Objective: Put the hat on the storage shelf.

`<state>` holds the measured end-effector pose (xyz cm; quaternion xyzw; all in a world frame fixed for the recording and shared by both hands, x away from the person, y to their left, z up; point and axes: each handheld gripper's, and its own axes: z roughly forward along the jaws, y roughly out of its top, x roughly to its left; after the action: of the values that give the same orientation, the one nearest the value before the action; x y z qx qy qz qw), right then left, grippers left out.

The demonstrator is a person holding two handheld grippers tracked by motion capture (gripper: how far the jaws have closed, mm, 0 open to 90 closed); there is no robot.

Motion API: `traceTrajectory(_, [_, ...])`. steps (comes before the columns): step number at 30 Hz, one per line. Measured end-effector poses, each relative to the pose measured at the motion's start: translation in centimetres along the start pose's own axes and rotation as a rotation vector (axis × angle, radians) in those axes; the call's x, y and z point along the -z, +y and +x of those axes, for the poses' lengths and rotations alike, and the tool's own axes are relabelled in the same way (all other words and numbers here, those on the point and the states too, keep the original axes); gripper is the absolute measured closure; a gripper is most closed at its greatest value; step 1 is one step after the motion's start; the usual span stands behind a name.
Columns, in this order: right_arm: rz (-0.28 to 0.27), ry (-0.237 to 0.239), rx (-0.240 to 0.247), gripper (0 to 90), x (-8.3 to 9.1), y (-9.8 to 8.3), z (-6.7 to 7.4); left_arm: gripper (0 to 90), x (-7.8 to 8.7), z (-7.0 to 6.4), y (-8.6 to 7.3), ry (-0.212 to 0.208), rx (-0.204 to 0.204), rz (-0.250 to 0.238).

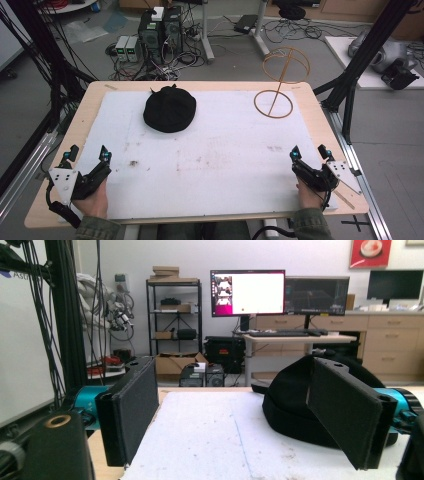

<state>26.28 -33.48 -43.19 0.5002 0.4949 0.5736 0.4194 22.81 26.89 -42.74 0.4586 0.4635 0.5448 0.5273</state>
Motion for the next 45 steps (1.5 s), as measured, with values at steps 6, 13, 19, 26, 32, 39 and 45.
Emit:
traceTrajectory(6, [0.037,0.014,0.060,7.0,-0.4,-0.2,0.6,16.6,-0.2,-0.2,0.0,-0.005,0.015,0.034])
traceTrajectory(13, [0.063,-0.001,0.059,7.0,-0.5,-0.3,0.6,15.2,-0.2,0.1,-0.1,-0.018,0.039,0.047])
traceTrajectory(19, [0.076,-0.009,0.055,7.0,-0.5,-0.4,0.6,17.0,-0.4,0.0,-0.2,0.012,0.022,0.058])
traceTrajectory(26, [0.093,-0.001,0.058,7.0,-0.7,-0.5,0.5,16.9,-1.0,-0.1,0.0,-0.010,0.026,0.081])
traceTrajectory(32, [0.105,0.000,0.059,7.0,-0.7,-0.6,0.4,17.1,-2.7,-0.2,1.2,-0.072,0.025,0.110])
traceTrajectory(39, [0.122,0.018,0.068,7.0,-0.9,-0.7,0.6,18.9,-4.7,-0.8,1.4,-0.124,0.025,0.160])
traceTrajectory(45, [0.124,0.033,0.078,7.0,-0.9,-0.8,0.7,18.7,-6.3,-1.3,1.7,-0.128,-0.012,0.195])
